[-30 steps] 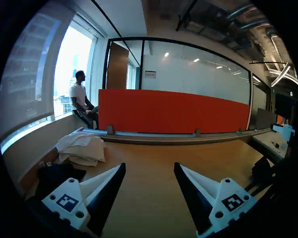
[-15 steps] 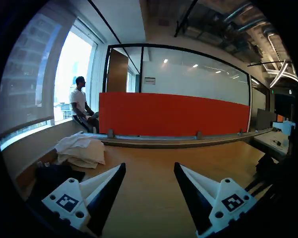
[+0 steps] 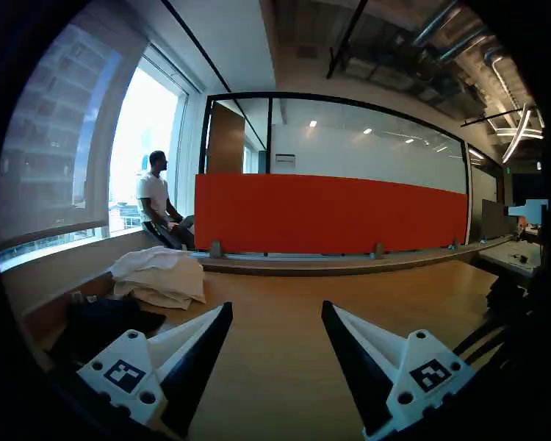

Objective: Fold towel

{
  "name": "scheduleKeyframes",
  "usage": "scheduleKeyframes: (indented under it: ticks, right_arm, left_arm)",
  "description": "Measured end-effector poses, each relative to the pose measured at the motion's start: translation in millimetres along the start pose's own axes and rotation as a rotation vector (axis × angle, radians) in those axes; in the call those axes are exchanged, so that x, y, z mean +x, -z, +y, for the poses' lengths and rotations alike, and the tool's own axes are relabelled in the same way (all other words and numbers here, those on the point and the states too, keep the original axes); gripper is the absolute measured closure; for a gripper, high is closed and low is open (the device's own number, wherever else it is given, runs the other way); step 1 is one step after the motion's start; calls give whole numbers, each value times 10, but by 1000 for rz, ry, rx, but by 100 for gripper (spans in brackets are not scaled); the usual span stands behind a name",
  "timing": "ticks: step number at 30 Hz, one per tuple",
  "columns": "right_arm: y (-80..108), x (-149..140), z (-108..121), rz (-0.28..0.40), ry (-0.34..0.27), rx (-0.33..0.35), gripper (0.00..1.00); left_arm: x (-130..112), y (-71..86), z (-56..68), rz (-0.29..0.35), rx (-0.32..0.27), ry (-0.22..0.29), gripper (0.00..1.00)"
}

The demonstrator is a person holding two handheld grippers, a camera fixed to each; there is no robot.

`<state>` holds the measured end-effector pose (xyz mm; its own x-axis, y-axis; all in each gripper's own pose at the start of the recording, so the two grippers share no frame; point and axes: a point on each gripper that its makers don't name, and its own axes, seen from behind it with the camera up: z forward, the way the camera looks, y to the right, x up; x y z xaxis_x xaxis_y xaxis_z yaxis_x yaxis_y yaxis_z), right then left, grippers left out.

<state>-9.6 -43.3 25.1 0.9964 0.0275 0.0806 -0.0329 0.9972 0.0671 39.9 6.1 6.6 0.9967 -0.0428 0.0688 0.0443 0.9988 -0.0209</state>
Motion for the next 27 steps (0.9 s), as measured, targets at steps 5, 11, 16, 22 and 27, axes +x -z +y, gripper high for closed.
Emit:
scheduleKeyframes:
  ticks: [5, 11, 16, 22, 27]
  right_arm:
    - [17, -19, -15, 12, 0, 3, 0]
    - [18, -39, -49, 25, 0, 10, 0]
    - [5, -62, -84, 35, 1, 15, 0]
    - [-4, -82, -92, 42, 10, 19, 0]
    - [4, -80, -72, 46, 8, 21, 0]
  left_arm:
    - [-145, 11, -59, 17, 8, 9, 10]
    - [-281, 19, -98, 40, 8, 28, 10]
    - [-367, 12, -181, 55, 23, 44, 10]
    - [-493, 11, -229, 68, 35, 56, 10]
    - [-519, 16, -232, 77, 44, 39, 11]
